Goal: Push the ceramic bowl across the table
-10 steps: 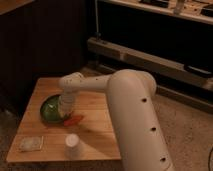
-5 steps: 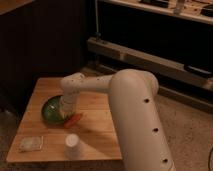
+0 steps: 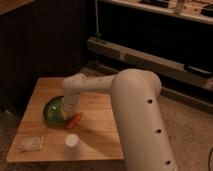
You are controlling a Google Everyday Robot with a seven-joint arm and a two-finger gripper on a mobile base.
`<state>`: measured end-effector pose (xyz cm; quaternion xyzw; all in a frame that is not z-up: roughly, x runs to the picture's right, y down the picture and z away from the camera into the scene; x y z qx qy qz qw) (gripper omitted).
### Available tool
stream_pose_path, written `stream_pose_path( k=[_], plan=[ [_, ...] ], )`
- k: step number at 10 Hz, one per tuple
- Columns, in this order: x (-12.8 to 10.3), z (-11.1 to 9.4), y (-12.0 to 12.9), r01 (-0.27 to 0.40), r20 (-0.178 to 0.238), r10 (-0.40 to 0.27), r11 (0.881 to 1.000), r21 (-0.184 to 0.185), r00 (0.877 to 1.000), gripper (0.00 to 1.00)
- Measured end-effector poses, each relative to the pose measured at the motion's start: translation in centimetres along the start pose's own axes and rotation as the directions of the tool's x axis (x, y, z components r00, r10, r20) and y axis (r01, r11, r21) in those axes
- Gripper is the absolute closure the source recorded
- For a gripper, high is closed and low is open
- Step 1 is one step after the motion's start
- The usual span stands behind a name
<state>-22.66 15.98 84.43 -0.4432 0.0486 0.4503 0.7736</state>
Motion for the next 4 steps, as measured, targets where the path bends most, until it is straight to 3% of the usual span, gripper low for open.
stream_pose_path(
  k=[4],
  plan=[
    [1.32,-0.25,-0.74,-0.014,-0.011,0.014,1.0,0.006,1.0,1.0]
  ],
)
